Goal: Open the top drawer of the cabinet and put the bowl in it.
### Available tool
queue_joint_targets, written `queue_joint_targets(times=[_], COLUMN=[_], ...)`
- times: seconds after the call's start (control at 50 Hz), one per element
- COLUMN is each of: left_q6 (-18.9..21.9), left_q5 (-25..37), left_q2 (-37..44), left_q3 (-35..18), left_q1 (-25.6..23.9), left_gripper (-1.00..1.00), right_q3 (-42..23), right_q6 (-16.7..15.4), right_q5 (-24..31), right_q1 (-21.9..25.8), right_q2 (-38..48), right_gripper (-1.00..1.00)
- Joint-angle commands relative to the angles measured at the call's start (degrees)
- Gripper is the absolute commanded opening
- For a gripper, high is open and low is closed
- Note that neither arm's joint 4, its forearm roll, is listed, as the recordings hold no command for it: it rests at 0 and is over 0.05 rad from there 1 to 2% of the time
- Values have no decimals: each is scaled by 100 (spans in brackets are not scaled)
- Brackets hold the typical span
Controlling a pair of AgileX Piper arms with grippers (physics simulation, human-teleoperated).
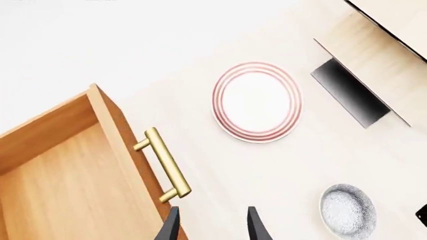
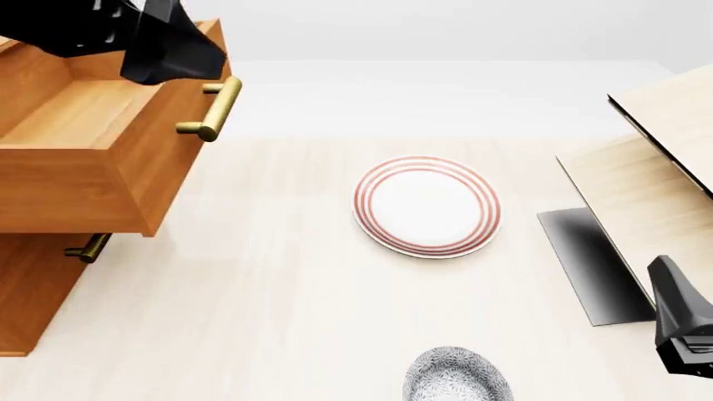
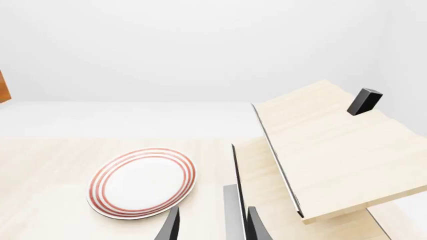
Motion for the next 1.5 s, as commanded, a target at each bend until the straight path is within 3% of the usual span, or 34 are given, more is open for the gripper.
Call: queue_joint_targets(times=[0.02,0.36,0.46,0.72,1.02,1.5], left_q6=[-49,-59,-15,-109,-544,-1097], left_q5=[-161,-618,-719,-1248,-2016,-2736], left_q2=[-155,-248,-440,-43,837,1488], left_q3=[328,984,1210,1596,1759,2006], left_q1=[-236,-858,-820,-1323,-2084,-2553], left_gripper=[100,100,100,100,100,100], right_q3=[4,4,4,4,4,4], right_q6=[9,8,6,9,8,10], right_q5=[-2,-1,-1,-2,-1,-2], right_q1=[5,5,5,6,5,7], right_q2=[-6,-9,-8,-7,-8,-7], right_gripper=[100,100,100,100,100,100])
